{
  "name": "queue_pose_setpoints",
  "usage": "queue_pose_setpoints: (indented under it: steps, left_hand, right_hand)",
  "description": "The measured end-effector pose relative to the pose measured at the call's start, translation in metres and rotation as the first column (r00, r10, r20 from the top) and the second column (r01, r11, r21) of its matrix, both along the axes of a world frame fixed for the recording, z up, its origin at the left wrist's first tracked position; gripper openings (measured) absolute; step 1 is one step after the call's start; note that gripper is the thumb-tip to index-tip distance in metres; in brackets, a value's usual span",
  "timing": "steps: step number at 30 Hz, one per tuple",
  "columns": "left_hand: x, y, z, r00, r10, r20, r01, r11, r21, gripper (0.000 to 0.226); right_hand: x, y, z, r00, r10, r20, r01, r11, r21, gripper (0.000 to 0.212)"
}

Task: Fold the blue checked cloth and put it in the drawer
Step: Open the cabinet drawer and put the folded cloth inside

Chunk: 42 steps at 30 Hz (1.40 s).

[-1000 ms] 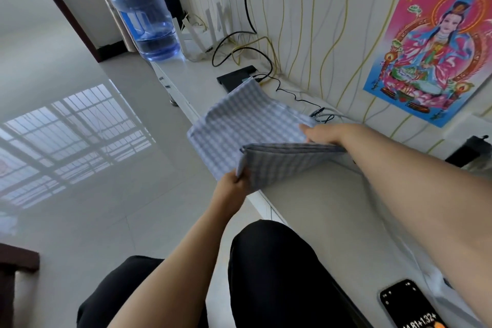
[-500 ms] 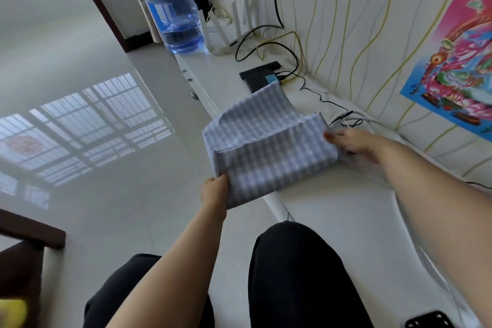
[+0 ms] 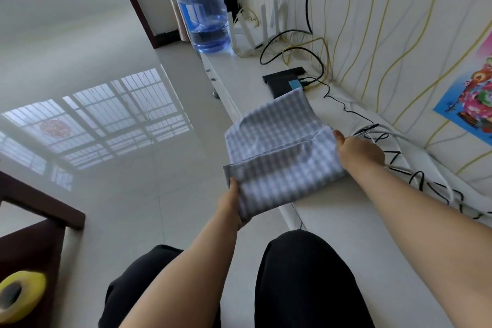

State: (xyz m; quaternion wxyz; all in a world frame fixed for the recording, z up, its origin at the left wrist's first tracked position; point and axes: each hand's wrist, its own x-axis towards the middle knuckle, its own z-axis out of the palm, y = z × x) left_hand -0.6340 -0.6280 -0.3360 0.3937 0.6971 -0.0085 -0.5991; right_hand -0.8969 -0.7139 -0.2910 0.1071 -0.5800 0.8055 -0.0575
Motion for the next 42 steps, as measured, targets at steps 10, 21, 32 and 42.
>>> queue_pose_setpoints:
  steps: [10,21,32,42]
  left_hand:
    - [0.024,-0.009,0.000,0.981,-0.192,0.003,0.191,0.972,-0.134,0.029]
    - [0.051,-0.029,0.025,0.966,-0.220,-0.134,0.222,0.975,-0.006,0.005]
    - [0.054,-0.044,0.020,0.892,-0.370,-0.260,0.352,0.929,-0.116,0.040]
    - [0.063,-0.065,0.021,0.800,-0.584,0.138,0.594,0.739,-0.318,0.037]
  right_hand:
    - [0.011,-0.001,-0.024,0.870,0.444,-0.212,-0.492,0.804,-0.333,0.051]
    - [0.074,0.045,-0.004,0.475,0.879,-0.039,-0.864,0.474,0.170,0.059]
    - [0.081,0.031,0.072,0.512,0.843,0.168,-0.795,0.390,0.465,0.034]
    - [0.098,-0.044,0.099,0.634,0.428,0.644,-0.760,0.192,0.621,0.017]
